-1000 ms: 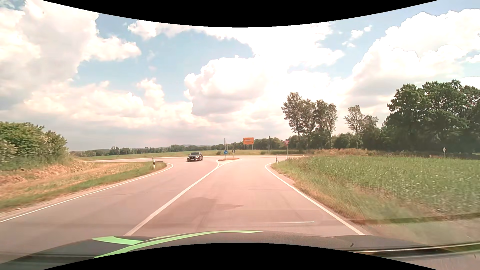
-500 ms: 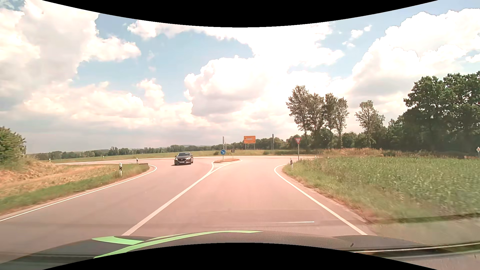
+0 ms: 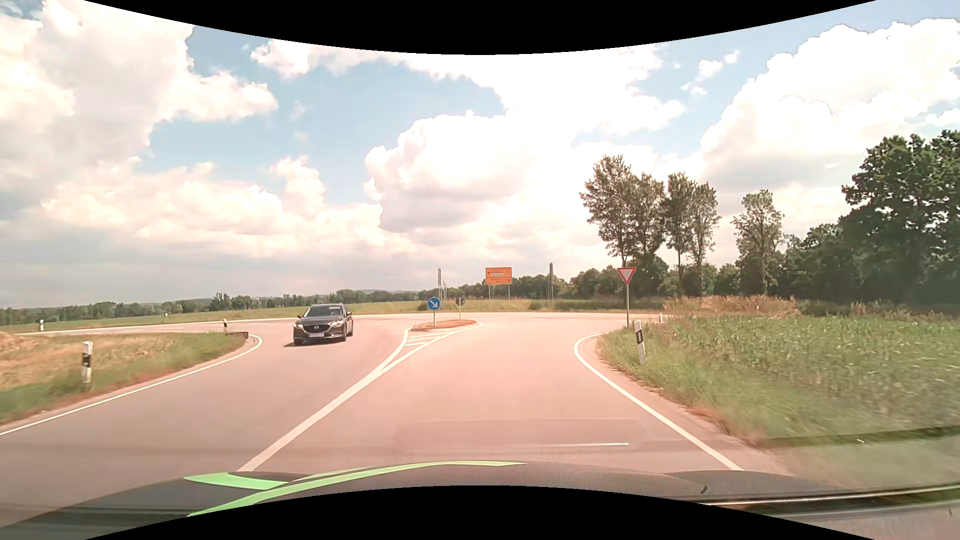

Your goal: Follow the waypoints while adhering to traffic rules and regulations

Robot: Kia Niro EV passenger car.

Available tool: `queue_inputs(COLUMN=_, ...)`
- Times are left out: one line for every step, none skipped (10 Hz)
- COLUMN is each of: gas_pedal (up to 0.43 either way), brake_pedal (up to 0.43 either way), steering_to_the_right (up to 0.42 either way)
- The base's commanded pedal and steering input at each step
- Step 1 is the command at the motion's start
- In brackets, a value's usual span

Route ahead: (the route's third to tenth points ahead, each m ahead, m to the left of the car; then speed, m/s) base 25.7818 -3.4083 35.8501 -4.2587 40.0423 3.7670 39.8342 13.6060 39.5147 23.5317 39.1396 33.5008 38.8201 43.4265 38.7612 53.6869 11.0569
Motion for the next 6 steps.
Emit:
queue_inputs(gas_pedal=0.0, brake_pedal=0.207, steering_to_the_right=0.019)
queue_inputs(gas_pedal=0.0, brake_pedal=0.213, steering_to_the_right=0.022)
queue_inputs(gas_pedal=0.0, brake_pedal=0.22, steering_to_the_right=0.023)
queue_inputs(gas_pedal=0.0, brake_pedal=0.22, steering_to_the_right=0.025)
queue_inputs(gas_pedal=0.0, brake_pedal=0.22, steering_to_the_right=0.028)
queue_inputs(gas_pedal=0.0, brake_pedal=0.22, steering_to_the_right=0.03)
